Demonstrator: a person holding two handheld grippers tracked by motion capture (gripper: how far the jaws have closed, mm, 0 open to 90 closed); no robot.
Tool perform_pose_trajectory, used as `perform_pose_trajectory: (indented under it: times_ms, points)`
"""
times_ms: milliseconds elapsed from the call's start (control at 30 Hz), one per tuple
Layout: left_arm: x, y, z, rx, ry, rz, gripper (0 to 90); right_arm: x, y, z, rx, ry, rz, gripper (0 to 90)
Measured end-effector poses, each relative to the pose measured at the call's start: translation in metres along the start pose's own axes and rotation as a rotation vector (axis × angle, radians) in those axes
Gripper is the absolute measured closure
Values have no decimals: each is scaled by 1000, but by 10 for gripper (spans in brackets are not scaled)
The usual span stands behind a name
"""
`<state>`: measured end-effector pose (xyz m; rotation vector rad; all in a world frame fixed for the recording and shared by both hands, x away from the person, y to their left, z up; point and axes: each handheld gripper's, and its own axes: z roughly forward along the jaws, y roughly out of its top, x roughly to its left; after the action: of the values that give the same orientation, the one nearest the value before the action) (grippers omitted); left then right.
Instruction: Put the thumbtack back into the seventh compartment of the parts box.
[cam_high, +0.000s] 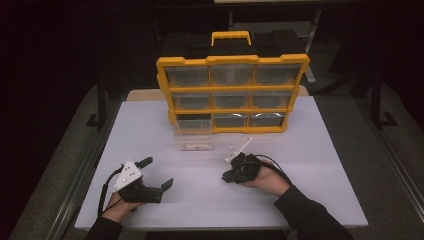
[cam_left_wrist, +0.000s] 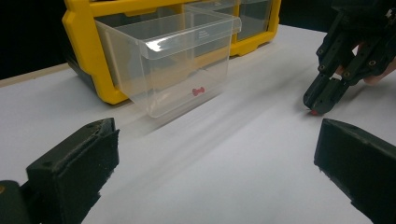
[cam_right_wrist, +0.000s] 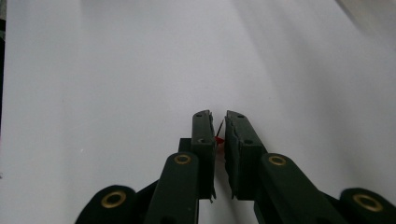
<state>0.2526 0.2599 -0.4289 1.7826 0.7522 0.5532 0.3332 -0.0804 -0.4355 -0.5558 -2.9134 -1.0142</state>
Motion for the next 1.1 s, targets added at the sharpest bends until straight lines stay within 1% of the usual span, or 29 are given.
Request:
perform_pose_trajectory:
  times_ms: [133, 333, 367, 400, 500, 533, 567, 600, 700, 900, 967, 1100]
  points:
    - [0, 0, 0, 1, 0, 2, 0, 0, 1, -2, -12, 1, 4, 818]
    - [0, 0, 0, -1, 0, 0, 0, -1, 4, -7, -26, 2, 23, 818]
    - [0, 0, 0, -3, 0, -1, 0, -1, 4, -7, -31, -2, 19, 818]
    - [0, 0, 0, -2, 0, 0, 0, -1, 5, -9, -30, 1, 28, 818]
    - [0, 0, 0, -3, 1, 0, 0, -2, 8, -10, -44, -5, 19, 818]
    - [0, 0, 0, -2, 0, 2, 0, -2, 8, -11, -44, -8, 23, 818]
    - [0, 0, 0, -3, 0, -1, 0, 0, 9, -13, -39, -1, 43, 818]
    - [0, 0, 0, -1, -1, 1, 0, 0, 10, -13, -39, -3, 49, 818]
    - [0, 0, 0, -4, -2, -1, 0, -2, 11, -15, -51, -4, 36, 818]
    - [0, 0, 0, -5, 2, -3, 0, -2, 15, -19, -65, -9, 34, 818]
    - [0, 0, 0, -4, 1, -1, 0, -3, 16, -21, -74, -3, 39, 818]
    - [0, 0, 0, -3, 1, 0, 0, -3, 18, -23, -74, -6, 35, 818]
